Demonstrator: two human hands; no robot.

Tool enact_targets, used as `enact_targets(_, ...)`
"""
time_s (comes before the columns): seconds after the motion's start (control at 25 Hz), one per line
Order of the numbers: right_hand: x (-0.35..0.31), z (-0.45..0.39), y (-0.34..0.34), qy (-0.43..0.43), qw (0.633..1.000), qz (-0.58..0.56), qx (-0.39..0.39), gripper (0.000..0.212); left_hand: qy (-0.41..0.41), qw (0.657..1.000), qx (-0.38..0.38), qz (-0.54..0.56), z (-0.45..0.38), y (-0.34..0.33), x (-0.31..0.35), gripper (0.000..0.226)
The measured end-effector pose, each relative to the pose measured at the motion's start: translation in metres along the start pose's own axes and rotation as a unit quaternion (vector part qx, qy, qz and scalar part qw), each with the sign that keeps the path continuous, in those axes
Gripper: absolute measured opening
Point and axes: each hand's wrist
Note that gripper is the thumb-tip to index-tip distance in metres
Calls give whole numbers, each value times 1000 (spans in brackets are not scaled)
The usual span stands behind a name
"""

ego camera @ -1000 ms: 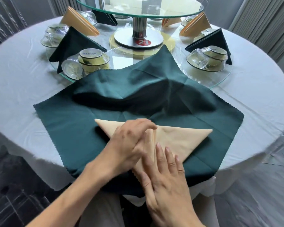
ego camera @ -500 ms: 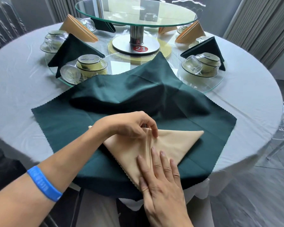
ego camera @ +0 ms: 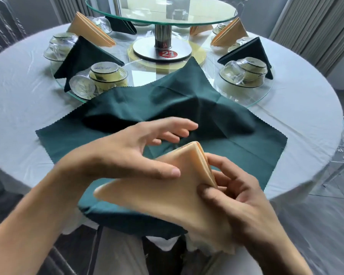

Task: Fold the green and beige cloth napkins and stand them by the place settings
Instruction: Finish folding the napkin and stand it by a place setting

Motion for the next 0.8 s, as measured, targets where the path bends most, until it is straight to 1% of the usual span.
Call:
enact_targets(0.04,0,-7,12,-33,998,-10,-44,44,37,993,-71,88,3,-5,-9,69)
enact_targets(0.08,1,-14,22,-59,996,0,-67,44,67,976,-117,173,5,-14,-19,68)
enact_targets(0.12,4,-24,32,-73,995,30,-62,43,93,961,-119,233,5,-24,-29,65)
enact_targets(0.16,8,-34,40,-72,994,78,-39,44,114,955,-85,261,4,-35,-37,61)
enact_targets(0.2,12,-43,49,-57,987,148,-11,45,130,955,-31,263,1,-44,-43,58)
enact_targets(0.24,14,-50,57,-40,973,227,10,46,147,964,39,219,-2,-51,-49,55)
enact_targets(0.28,17,-54,64,-26,953,301,15,48,165,971,105,135,-2,-56,-52,52)
enact_targets(0.32,19,-52,68,-19,933,358,1,52,171,973,150,44,1,-59,-53,50)
enact_targets(0.36,22,-46,71,-15,918,396,-30,56,157,972,168,-42,8,-62,-52,50)
enact_targets(0.44,27,-27,74,17,902,423,-84,55,94,971,128,-178,28,-74,-45,56)
enact_targets(0.48,30,-18,74,47,899,428,-86,50,66,966,110,-226,37,-81,-44,55)
enact_targets(0.56,36,-8,75,99,893,435,-56,37,20,953,125,-276,51,-93,-51,43)
enact_targets(0.64,41,-5,76,112,892,436,-30,28,9,947,149,-285,58,-96,-62,37)
enact_targets(0.68,45,-4,77,111,890,442,-26,26,8,941,158,-299,61,-96,-67,37)
enact_targets(0.8,47,8,84,105,863,494,-20,29,23,906,179,-382,73,-94,-68,47)
Point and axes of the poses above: each hand's wrist, its own z-axis away from the middle knuckle, its own y-axis out of the back of the hand, x = y × z, and after that the axes turned 10 degrees about -z, right-handed
